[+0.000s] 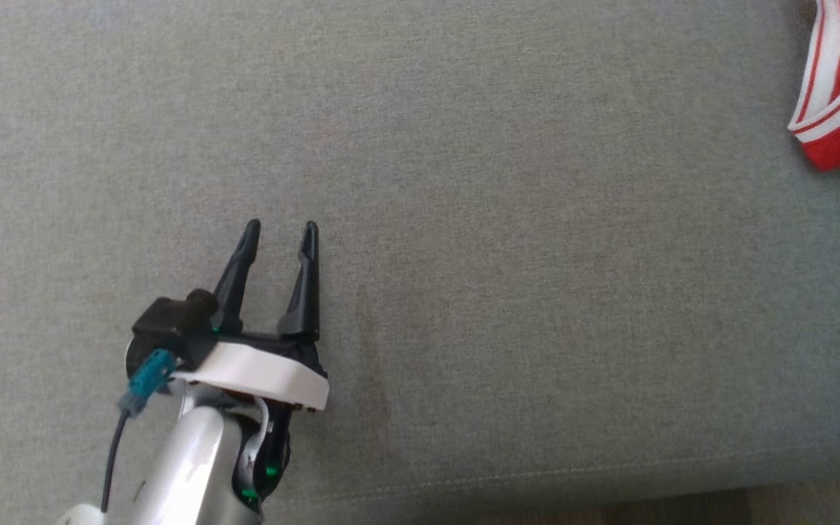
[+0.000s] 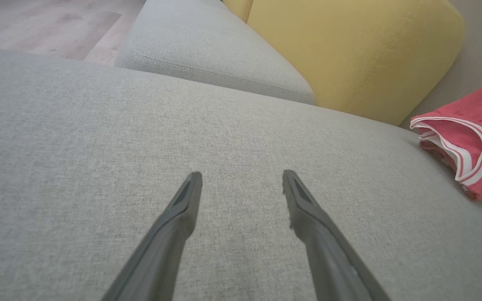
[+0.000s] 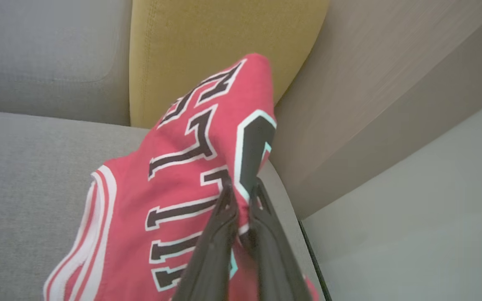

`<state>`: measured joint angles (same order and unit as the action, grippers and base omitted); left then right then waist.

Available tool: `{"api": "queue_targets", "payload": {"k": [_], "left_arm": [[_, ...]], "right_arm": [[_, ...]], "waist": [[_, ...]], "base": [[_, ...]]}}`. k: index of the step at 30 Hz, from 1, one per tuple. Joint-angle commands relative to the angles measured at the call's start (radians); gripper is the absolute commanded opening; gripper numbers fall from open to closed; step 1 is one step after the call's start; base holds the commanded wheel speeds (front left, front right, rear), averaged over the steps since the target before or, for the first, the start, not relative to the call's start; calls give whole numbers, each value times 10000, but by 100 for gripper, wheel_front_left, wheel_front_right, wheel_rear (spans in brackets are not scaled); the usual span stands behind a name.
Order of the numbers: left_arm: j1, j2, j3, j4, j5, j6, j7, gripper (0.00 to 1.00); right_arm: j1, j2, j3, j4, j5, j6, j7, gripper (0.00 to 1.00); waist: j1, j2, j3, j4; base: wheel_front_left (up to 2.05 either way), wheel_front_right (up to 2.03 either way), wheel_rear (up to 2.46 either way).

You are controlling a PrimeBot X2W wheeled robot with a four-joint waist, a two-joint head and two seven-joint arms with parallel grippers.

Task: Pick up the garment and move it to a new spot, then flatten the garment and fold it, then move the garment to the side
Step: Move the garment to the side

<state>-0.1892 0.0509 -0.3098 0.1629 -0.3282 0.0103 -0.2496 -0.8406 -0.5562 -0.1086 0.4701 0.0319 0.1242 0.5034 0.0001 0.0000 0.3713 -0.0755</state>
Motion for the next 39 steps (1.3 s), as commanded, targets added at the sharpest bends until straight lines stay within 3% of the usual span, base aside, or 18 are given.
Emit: {"api": "queue_targets", "payload": {"k": [1,5,6,7,8,9,10,25,33,39], "left_arm": [[-241,-5,214,-346,-66,70,-122,100],[-286,-6,141,-340,-88,107,-122,100],[-302,-6,132,-334,-88,110,-122,100],[-320,-6,125,-324,-85,112,-122,100],[-320,-6,125,-324,-85,112,-122,100],[-339,-6,119,-313,-80,112,-122,100],[-358,-6,114,-300,-75,110,-122,100],[-461,-6,179,-106,-36,65,-122,100],[-393,-6,626,-158,-190,145,-122,100],[-145,-7,1113,-145,-363,511,-122,100]], "right_arm": [[-213,-457,134,-217,-137,65,106,0],[-124,-570,247,-22,-290,65,77,0],[-95,-579,250,41,-356,65,10,5],[-72,-582,243,103,-436,65,-76,29],[-72,-582,243,103,-436,65,-76,29],[-62,-576,217,172,-519,65,-173,58],[-59,-562,180,230,-630,65,-289,100],[-103,338,-270,757,-1366,65,-1400,100],[169,1282,-61,461,-837,65,-2646,100],[810,2427,6,-20,-233,65,-3750,100]], "waist": [[-1,0,52,49],[-1,0,141,89],[-1,0,166,94],[-1,0,191,95],[-1,0,191,95],[-1,0,213,94],[-1,0,232,91],[-1,0,99,1],[-1,0,-657,45],[-1,0,-1502,139]], "base": [[0,0,0],[0,0,0],[0,0,0],[0,0,0],[0,0,0],[0,0,0],[0,0,0],[0,0,0],[0,0,0],[0,0,0]]}}
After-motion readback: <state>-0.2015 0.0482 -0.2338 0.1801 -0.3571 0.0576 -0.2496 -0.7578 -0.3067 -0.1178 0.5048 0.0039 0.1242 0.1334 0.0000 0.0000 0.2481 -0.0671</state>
